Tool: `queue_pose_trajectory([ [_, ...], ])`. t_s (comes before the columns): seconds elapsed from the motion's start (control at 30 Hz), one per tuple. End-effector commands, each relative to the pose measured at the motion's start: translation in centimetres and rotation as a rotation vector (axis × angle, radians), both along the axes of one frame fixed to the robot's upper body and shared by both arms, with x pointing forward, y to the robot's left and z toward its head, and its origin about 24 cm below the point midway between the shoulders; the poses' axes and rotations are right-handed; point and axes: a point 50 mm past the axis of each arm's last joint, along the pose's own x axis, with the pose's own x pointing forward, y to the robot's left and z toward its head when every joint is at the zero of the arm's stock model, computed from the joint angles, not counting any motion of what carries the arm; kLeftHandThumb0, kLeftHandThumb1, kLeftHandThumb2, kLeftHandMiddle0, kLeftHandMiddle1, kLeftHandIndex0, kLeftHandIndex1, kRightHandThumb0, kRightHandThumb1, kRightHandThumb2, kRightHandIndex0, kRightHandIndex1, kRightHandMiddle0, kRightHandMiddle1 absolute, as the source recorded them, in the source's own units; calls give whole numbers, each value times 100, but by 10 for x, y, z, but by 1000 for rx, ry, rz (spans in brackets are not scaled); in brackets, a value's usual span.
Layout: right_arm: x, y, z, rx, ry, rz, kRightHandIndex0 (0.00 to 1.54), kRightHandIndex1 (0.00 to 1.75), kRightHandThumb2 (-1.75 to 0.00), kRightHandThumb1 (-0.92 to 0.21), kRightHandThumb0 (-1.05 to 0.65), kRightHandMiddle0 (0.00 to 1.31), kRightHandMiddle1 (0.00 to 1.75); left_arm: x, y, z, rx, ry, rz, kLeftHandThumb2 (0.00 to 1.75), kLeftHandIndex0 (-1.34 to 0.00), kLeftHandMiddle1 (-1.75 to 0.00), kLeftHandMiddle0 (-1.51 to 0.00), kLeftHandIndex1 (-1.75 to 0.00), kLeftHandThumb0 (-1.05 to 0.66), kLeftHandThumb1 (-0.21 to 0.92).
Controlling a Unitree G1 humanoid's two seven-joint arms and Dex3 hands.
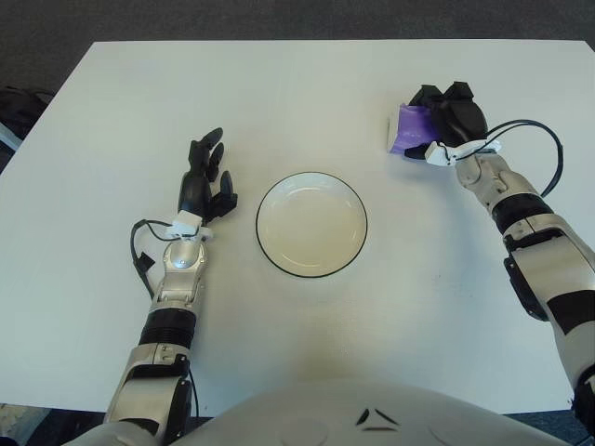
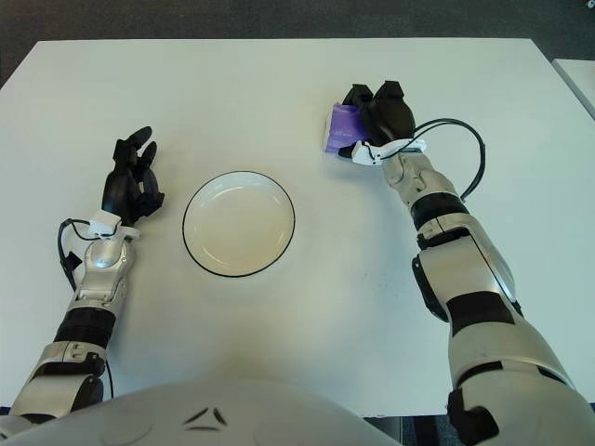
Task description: Put the tissue paper into the plate.
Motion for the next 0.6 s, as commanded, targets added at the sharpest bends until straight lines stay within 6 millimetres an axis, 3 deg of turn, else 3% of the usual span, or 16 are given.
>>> queue_pose_trajectory([
  [0.0, -6, -2, -16, 21, 23, -4, 124, 175, -127, -28, -11, 105, 175, -26, 0, -48, -21, 191, 26, 80, 0, -3, -36, -78, -63, 92],
  [0.23, -10, -1, -20, 45, -21, -2, 131, 175, -137, -21, -9, 115, 175, -26, -1, -49, -18, 195, 28, 80, 0, -3, -37, -78, -63, 92],
  [0.57, -14, 2, -21, 70, -69, 9, 132, 175, -139, -21, -11, 118, 175, -25, -1, -50, -16, 200, 28, 80, 0, -3, -36, -76, -61, 92],
])
